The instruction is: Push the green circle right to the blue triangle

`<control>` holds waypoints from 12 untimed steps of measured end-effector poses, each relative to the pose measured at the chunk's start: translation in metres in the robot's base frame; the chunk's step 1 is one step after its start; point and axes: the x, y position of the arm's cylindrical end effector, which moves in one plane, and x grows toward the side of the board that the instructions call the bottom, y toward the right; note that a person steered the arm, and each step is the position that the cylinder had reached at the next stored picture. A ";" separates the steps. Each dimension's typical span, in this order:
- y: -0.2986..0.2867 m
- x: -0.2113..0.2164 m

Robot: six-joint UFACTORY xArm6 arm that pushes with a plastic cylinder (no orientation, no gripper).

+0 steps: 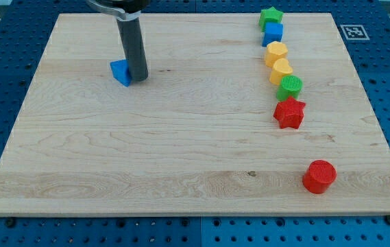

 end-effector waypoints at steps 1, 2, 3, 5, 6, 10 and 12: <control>0.041 0.038; 0.104 0.096; 0.162 0.134; 0.304 0.150; 0.375 0.137; 0.308 0.044; 0.217 0.044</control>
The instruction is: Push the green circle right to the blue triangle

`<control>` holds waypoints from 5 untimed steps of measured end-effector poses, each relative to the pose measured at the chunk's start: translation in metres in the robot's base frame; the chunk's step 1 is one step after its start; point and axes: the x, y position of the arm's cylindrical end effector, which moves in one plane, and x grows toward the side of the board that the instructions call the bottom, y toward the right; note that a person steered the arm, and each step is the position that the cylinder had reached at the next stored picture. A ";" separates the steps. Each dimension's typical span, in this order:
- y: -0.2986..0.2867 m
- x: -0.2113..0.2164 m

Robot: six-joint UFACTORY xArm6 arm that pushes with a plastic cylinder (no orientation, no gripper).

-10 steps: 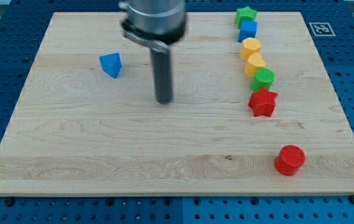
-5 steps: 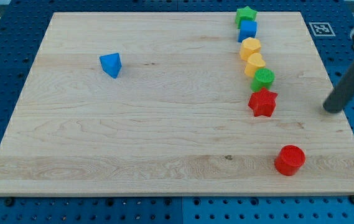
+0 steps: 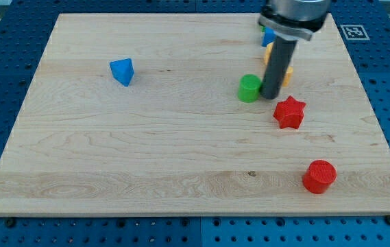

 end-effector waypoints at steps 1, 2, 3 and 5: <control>-0.025 0.000; -0.049 0.000; -0.074 -0.004; -0.112 -0.017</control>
